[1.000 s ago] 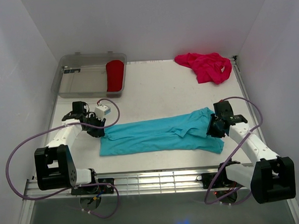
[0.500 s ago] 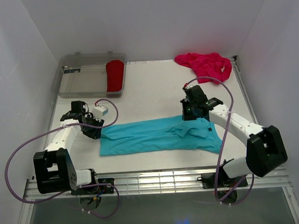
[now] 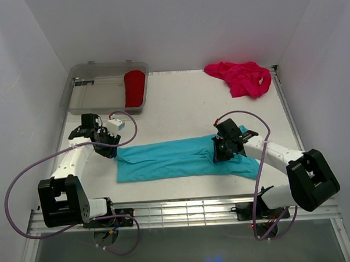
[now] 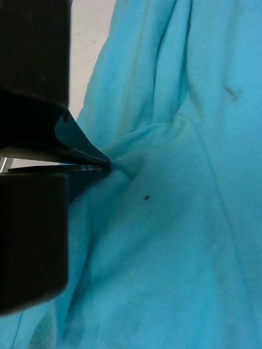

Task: Roll the t-shirts
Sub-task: Fold the T-shirt at the center of the board.

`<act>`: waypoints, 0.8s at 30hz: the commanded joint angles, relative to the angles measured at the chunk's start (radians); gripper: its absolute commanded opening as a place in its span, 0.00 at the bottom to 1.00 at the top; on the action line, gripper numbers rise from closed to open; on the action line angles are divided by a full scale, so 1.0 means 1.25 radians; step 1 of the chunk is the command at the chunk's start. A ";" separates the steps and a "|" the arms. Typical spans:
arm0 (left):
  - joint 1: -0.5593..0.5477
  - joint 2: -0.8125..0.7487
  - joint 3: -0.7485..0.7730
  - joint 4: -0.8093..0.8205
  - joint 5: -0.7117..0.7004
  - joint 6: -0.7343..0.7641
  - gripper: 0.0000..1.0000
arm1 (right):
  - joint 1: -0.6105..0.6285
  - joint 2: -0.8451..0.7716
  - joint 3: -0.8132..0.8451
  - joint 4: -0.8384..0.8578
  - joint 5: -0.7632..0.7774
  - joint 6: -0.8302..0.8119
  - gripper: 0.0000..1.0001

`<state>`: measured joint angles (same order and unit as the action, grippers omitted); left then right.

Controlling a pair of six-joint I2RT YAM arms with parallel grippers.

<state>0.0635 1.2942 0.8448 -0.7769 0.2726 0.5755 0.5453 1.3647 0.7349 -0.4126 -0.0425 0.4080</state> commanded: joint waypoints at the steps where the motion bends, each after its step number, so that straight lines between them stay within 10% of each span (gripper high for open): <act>1: 0.004 -0.003 0.026 0.007 0.020 -0.010 0.46 | 0.003 -0.039 -0.049 0.058 -0.047 0.056 0.08; 24: 0.006 -0.001 0.031 0.013 0.018 -0.011 0.46 | 0.159 0.016 0.077 -0.098 0.175 -0.010 0.26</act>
<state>0.0635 1.3033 0.8623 -0.7773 0.2768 0.5640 0.7181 1.3285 0.7818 -0.4789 0.0963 0.4107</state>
